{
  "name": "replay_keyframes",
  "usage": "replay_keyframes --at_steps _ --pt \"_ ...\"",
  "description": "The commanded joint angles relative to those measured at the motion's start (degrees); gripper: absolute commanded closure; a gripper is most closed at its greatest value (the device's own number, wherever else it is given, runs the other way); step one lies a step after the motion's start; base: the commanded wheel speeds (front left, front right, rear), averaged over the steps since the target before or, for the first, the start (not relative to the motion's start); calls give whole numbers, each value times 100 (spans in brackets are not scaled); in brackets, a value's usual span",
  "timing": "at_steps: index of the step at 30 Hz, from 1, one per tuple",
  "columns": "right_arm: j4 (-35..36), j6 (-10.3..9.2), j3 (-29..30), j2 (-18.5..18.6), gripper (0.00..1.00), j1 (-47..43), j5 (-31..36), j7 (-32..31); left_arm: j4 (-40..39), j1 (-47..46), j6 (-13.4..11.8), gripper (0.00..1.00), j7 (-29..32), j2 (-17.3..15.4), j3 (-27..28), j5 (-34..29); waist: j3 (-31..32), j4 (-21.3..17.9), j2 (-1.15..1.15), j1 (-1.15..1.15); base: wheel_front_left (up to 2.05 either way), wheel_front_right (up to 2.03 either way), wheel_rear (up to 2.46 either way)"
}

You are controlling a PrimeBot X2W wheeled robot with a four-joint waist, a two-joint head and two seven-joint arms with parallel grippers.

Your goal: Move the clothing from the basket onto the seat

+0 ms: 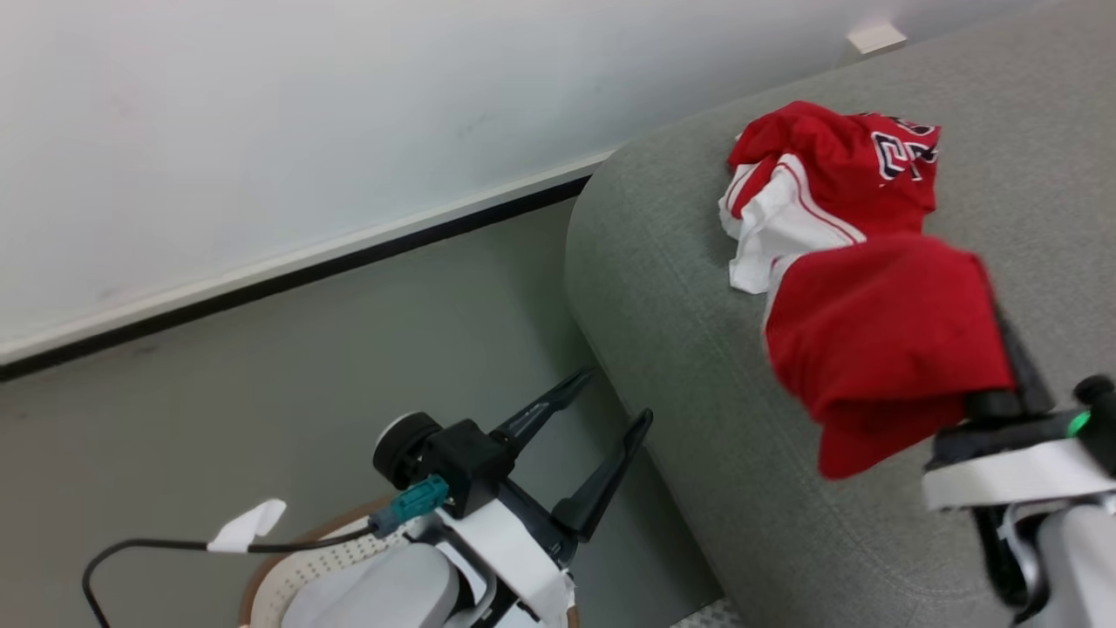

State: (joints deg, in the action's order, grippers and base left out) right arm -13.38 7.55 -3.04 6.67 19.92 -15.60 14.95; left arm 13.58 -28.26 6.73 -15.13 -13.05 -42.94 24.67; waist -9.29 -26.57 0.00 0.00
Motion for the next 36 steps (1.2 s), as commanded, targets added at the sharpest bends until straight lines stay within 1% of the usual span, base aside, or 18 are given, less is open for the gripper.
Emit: replay_keyframes --at_steps 1,5,8,12,16,22,24,27,28,30,32,35,36 --pt "-8 -13 65 76 100 131 40 13 -18 -52 11 0 -1 -37 12 -109 -136 124 0 0 0 0 0" --pt "-191 -14 411 507 100 601 -18 -24 -109 -189 26 0 1 -179 2 -137 -515 383 0 0 0 0 0" --pt "-267 -13 686 810 100 980 -3 -151 -204 -292 34 0 21 -318 52 -129 -852 580 0 0 0 0 0" --pt "-534 -14 979 1229 100 1482 81 -358 -336 -428 44 0 72 -537 108 -142 -1342 815 0 0 0 0 0" --pt "-1009 -14 1221 1627 100 1992 244 -622 -498 -592 54 0 107 -712 154 -150 -1783 1078 0 0 0 0 0" --pt "-1955 -14 1458 2201 100 2567 739 -1267 -645 -798 63 0 107 -805 188 -129 -2260 1483 0 0 0 0 0" --pt "-2307 -14 1531 2304 100 2726 820 -1582 -650 -838 65 0 89 -809 193 -115 -2350 1602 0 0 0 0 0" --pt "-2819 -15 1584 2372 99 2910 963 -2387 -609 -870 69 0 54 -796 226 -74 -2413 1741 0 0 0 0 0" --pt "-2966 -14 1618 2367 100 2955 1014 -2693 -588 -873 69 0 46 -787 236 -60 -2416 1775 0 0 0 0 0" --pt "-3148 -14 1483 2332 100 2972 1073 -3218 -556 -860 63 0 40 -769 267 -37 -2390 1820 0 0 0 0 0" --pt "-3213 -14 1440 2399 100 3009 1124 -3508 -529 -841 64 0 19 -744 282 -26 -2345 1855 0 0 0 0 0" --pt "-3152 -14 1374 2396 99 2975 1084 -3595 -477 -794 62 0 1 -705 308 -10 -2241 1864 0 0 0 0 0" --pt "-3135 -14 1343 2395 93 2931 1089 -3596 -459 -772 64 0 -1 -699 316 -5 -2197 1856 0 0 0 0 0"
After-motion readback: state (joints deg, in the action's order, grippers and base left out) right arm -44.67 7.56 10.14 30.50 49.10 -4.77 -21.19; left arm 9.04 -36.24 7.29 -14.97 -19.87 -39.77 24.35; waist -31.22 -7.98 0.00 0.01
